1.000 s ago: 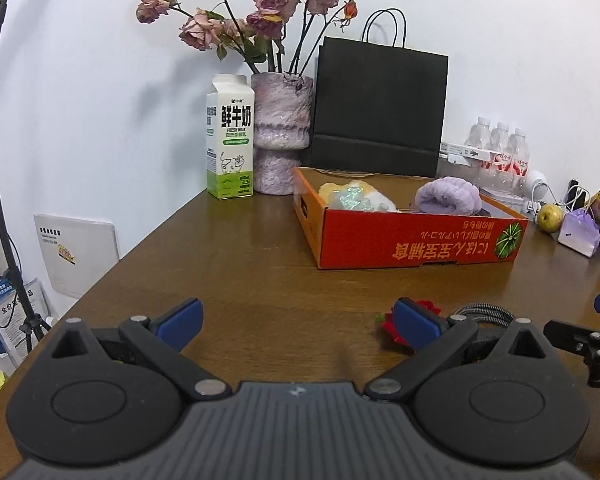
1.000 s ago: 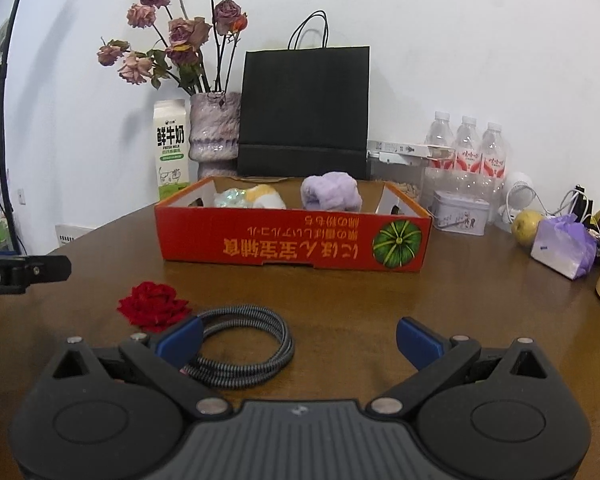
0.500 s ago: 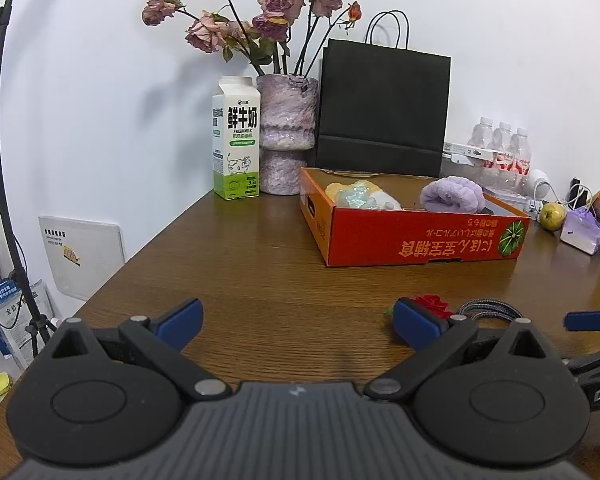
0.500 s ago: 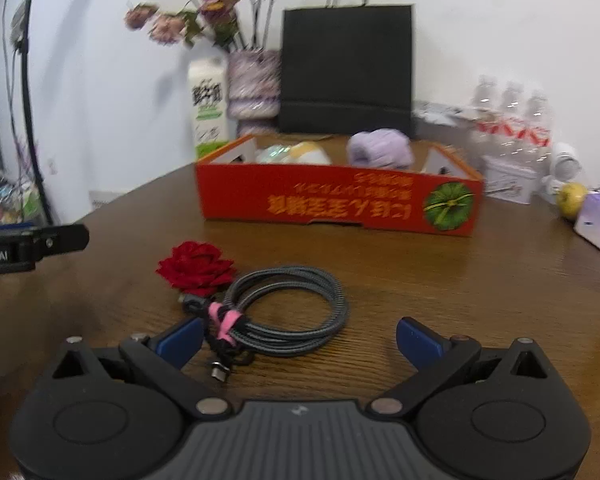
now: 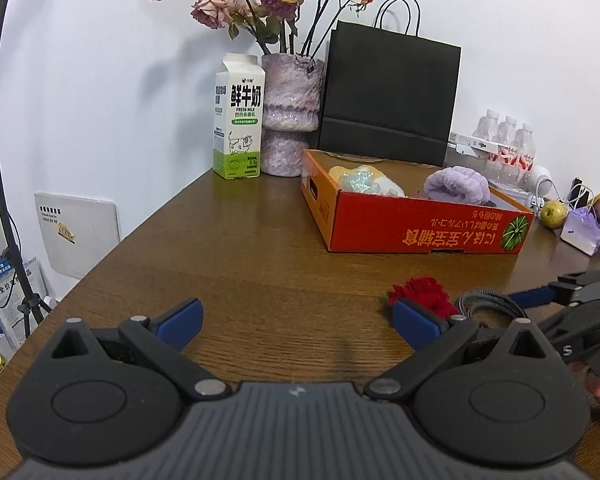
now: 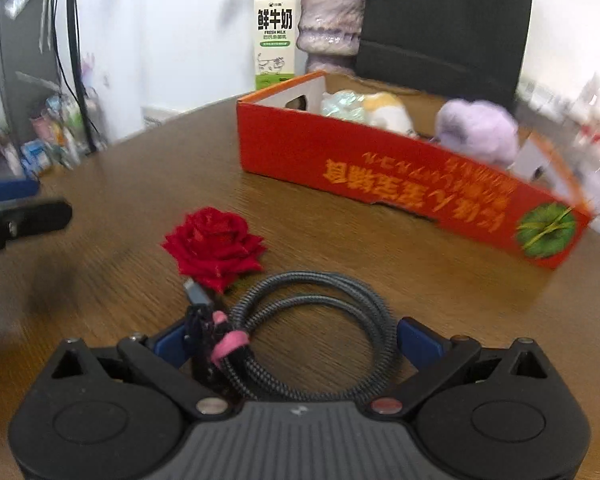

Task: Organize objects
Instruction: 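Grasp the coiled black braided cable with the right tool, then grasp the red rose with the left tool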

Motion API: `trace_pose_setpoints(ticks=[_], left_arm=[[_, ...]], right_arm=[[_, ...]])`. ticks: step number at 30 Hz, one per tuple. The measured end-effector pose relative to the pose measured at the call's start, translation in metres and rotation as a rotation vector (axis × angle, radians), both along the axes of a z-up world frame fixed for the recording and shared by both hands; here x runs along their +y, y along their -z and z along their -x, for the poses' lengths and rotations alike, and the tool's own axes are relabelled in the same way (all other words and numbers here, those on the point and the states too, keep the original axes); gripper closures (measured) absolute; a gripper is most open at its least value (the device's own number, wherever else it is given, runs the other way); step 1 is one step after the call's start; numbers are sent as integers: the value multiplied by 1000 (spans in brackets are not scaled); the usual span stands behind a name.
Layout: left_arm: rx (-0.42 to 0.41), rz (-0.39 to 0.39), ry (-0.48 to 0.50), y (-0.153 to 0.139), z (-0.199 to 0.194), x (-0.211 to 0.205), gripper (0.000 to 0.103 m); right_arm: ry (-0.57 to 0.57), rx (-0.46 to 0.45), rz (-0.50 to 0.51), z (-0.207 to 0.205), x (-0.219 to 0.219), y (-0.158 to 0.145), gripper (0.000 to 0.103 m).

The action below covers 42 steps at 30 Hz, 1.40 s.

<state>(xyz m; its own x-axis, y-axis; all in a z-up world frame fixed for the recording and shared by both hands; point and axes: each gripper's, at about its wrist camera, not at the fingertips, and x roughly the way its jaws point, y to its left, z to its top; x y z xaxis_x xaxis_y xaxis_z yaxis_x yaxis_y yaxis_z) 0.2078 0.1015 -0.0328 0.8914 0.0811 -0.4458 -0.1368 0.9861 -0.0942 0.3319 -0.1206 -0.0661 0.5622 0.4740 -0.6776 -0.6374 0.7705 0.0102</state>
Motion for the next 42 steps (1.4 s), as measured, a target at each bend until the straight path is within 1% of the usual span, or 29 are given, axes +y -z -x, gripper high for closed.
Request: trace_pose_setpoints(ticks=[2, 8, 10, 14, 17, 21, 26, 30, 37, 42], left_arm=[[5, 3, 3, 0, 0, 1, 0], [8, 4, 8, 1, -1, 0, 0], [9, 6, 6, 1, -1, 1, 0], [11, 10, 1, 2, -2, 1, 0], [12, 12, -4, 1, -2, 1, 0], [12, 15, -11, 1, -2, 2, 0], [15, 11, -13, 2, -3, 2, 0], [19, 4, -11, 3, -3, 1, 0], [44, -18, -11, 5, -8, -3, 0], [75, -62, 16, 4, -19, -16, 0]], right_arm=[[12, -31, -27, 1, -1, 4, 0], [19, -30, -36, 0, -2, 3, 1], [31, -41, -46, 2, -4, 3, 9], [39, -41, -62, 6, -6, 2, 10], [54, -57, -76, 16, -7, 0, 10], [110, -124, -87, 36, -14, -5, 11], [221, -241, -108, 60, -34, -13, 11], [304, -308, -116, 73, -52, -17, 11], [383, -334, -146, 77, -75, -22, 10], [396, -365, -168, 82, -79, -25, 11]])
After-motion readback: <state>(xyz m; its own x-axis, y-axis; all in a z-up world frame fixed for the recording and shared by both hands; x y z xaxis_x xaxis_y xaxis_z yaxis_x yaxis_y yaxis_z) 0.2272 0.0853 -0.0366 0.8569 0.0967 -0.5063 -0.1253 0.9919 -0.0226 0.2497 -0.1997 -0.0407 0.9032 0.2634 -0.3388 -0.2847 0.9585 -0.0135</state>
